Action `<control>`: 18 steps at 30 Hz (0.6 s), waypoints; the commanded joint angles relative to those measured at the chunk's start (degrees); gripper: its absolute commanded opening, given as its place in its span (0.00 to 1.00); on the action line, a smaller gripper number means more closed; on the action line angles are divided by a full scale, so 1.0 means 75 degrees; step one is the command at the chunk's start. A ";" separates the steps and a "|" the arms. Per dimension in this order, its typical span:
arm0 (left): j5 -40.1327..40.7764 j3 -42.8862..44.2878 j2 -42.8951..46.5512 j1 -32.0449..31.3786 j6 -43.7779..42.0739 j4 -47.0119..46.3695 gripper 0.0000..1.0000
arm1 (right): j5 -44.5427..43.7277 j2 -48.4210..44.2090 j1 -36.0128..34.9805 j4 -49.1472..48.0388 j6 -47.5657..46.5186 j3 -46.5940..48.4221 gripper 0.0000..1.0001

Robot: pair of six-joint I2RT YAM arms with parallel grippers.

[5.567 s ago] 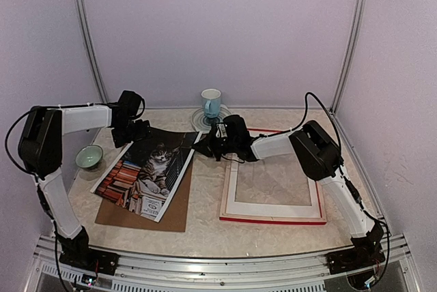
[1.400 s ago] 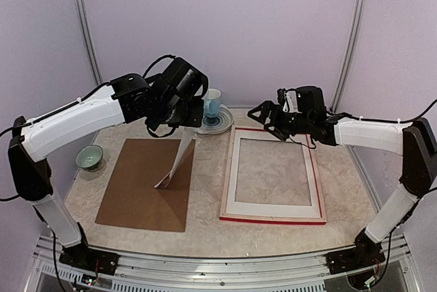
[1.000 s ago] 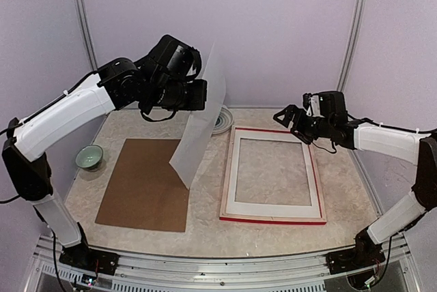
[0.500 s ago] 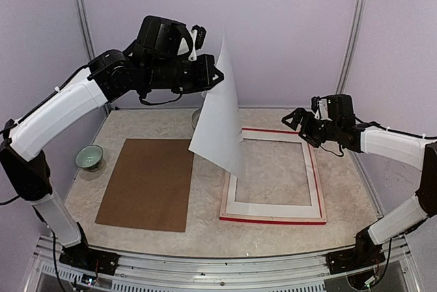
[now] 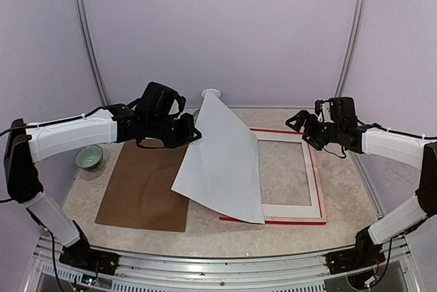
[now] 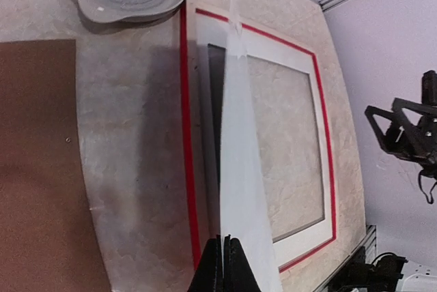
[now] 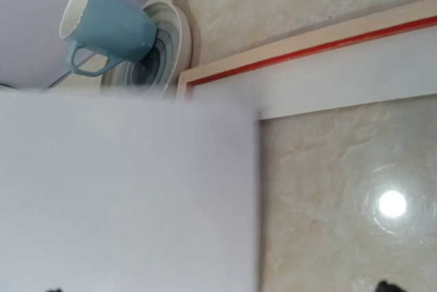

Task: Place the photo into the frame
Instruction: Turn over the photo.

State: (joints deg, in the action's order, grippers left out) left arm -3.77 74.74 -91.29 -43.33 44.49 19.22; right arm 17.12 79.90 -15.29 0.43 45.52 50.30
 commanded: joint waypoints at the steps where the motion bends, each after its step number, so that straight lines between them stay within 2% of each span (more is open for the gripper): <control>1: -0.0463 -0.0551 -0.0193 0.0174 0.0235 -0.0582 0.00 | 0.0079 -0.0133 0.0093 0.0066 0.0024 -0.0014 0.99; 7: -0.0095 -0.0895 -0.0574 0.0208 0.0174 -0.0561 0.01 | 0.0112 -0.0053 0.0087 0.0153 -0.0067 0.0042 0.99; 12: 0.0278 -0.1509 -0.0499 0.0278 0.0224 -0.1164 0.03 | 0.0445 -0.0089 0.0105 0.0193 -0.0158 0.0144 0.99; 15: 0.0252 -0.1766 -0.0554 0.0316 0.0258 -0.1579 0.03 | 0.1048 -0.0222 0.0105 0.0092 -0.0753 0.0019 0.99; 18: 0.0198 -0.1880 -0.0715 0.0299 0.0244 -0.1863 0.03 | 0.0934 -0.0383 0.0097 0.0311 -0.1365 -0.0072 0.99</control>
State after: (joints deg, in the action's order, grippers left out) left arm -2.90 61.54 -95.33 -41.32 46.28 11.07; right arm 22.11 79.85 -15.11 1.15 41.80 50.30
